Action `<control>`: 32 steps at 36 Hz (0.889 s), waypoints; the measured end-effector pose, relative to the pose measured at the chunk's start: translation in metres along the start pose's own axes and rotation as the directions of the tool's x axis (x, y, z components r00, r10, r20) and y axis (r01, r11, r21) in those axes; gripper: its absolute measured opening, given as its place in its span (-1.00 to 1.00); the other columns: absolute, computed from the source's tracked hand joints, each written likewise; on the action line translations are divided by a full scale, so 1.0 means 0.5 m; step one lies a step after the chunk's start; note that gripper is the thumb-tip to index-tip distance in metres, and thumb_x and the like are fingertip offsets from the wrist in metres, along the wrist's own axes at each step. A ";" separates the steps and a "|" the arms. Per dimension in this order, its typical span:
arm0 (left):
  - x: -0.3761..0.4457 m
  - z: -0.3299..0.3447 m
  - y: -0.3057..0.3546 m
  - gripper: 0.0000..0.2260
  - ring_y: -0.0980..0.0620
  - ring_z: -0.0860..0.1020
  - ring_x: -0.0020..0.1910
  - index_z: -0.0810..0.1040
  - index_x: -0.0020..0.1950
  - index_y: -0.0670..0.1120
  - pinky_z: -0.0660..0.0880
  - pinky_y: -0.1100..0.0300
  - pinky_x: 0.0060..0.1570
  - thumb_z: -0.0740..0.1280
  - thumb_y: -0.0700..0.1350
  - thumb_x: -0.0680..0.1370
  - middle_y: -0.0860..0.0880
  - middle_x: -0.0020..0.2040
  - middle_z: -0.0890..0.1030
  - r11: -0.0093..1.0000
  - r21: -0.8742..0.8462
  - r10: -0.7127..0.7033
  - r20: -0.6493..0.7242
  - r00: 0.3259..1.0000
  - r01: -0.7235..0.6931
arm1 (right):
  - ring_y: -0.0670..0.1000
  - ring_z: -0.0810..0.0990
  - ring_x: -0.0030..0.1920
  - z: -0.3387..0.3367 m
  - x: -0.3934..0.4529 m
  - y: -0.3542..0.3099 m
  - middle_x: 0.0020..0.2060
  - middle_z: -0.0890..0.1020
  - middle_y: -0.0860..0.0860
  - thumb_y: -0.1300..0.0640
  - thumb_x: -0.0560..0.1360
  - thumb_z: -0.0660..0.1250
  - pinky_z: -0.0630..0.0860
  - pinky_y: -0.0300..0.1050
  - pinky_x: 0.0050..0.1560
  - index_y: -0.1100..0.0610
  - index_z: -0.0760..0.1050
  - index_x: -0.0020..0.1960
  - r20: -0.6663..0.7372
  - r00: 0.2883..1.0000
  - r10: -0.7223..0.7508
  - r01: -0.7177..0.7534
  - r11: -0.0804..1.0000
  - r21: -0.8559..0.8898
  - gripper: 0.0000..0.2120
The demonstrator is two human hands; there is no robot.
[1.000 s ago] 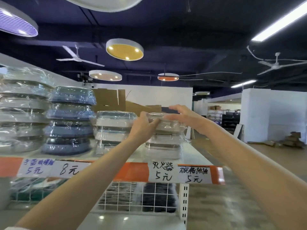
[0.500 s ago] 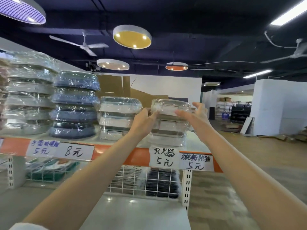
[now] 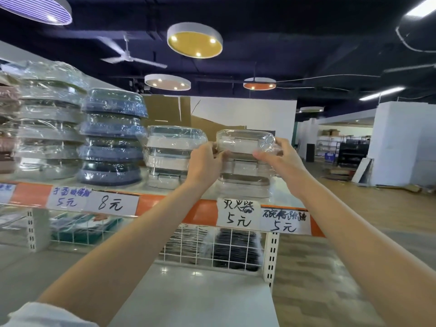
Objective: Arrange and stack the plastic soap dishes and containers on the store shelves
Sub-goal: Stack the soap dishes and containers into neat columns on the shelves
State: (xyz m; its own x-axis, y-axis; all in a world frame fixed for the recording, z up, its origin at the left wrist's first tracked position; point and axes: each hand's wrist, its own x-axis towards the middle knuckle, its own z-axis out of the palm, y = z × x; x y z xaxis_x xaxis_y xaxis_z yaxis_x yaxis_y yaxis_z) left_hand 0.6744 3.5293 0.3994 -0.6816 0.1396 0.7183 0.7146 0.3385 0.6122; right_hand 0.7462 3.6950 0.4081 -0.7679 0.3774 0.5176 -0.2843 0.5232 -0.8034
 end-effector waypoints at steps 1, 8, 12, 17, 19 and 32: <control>-0.001 0.000 0.001 -0.87 0.17 0.50 -0.22 0.59 0.03 -0.11 0.39 0.40 -0.23 0.33 -0.08 0.57 0.09 -0.18 0.56 1.000 0.013 0.019 -0.002 1.000 -0.019 | -0.01 0.39 0.22 -0.001 -0.001 0.000 0.27 0.39 -0.04 -0.11 0.39 0.46 0.36 -0.04 0.23 0.04 0.23 0.44 -0.011 1.000 -0.004 0.004 1.000 -0.003 -0.28; 0.000 0.004 0.001 -0.70 0.21 0.38 -0.47 0.59 -0.04 -0.18 0.30 0.48 -0.52 0.23 0.03 0.61 0.09 -0.39 0.47 0.997 0.065 0.050 0.014 0.999 -0.051 | -0.02 0.40 0.12 -0.003 -0.003 0.002 0.14 0.39 -0.04 -0.07 0.44 0.42 0.28 -0.15 0.05 0.14 0.26 0.40 -0.044 0.997 -0.066 0.061 0.993 -0.101 -0.35; 0.000 0.003 0.001 -0.64 0.18 0.39 -0.45 0.60 -0.03 -0.23 0.31 0.47 -0.50 0.22 0.07 0.60 0.04 -0.36 0.49 0.993 0.111 0.045 0.020 0.999 -0.047 | -0.05 0.36 0.11 -0.004 -0.006 -0.001 0.16 0.38 -0.03 -0.07 0.45 0.41 0.29 -0.14 0.07 0.16 0.25 0.40 -0.033 0.997 -0.076 0.071 0.988 -0.137 -0.35; -0.005 -0.007 0.012 -0.63 0.17 0.38 -0.44 0.60 -0.03 -0.23 0.29 0.40 -0.53 0.21 0.07 0.61 0.00 -0.35 0.48 0.983 0.180 0.036 0.062 0.997 -0.047 | 0.02 0.46 0.07 -0.002 -0.012 -0.007 0.10 0.48 0.06 -0.08 0.47 0.40 0.41 -0.06 0.12 0.16 0.30 0.25 0.001 0.999 -0.049 0.048 0.983 -0.175 -0.49; -0.002 -0.013 0.019 -0.62 0.10 0.39 -0.43 0.58 -0.07 -0.23 0.27 0.36 -0.52 0.21 0.07 0.61 0.02 -0.39 0.44 0.979 0.201 0.007 0.100 0.995 -0.027 | 0.03 0.47 0.03 -0.004 -0.016 -0.009 0.04 0.47 0.07 -0.09 0.49 0.37 0.42 -0.06 0.08 0.12 0.27 0.12 0.028 0.999 -0.042 0.047 0.977 -0.210 -0.59; -0.033 -0.056 0.020 -0.77 -0.05 0.53 -0.22 0.50 -0.08 -0.22 0.48 0.14 -0.22 0.24 -0.06 0.59 -0.10 -0.20 0.55 0.843 0.492 0.147 0.176 0.973 -0.216 | 0.09 0.36 0.27 -0.025 -0.070 -0.016 0.30 0.35 0.14 -0.08 0.47 0.39 0.33 -0.10 0.21 0.21 0.24 0.37 0.039 0.990 -0.137 0.142 0.914 -0.380 -0.37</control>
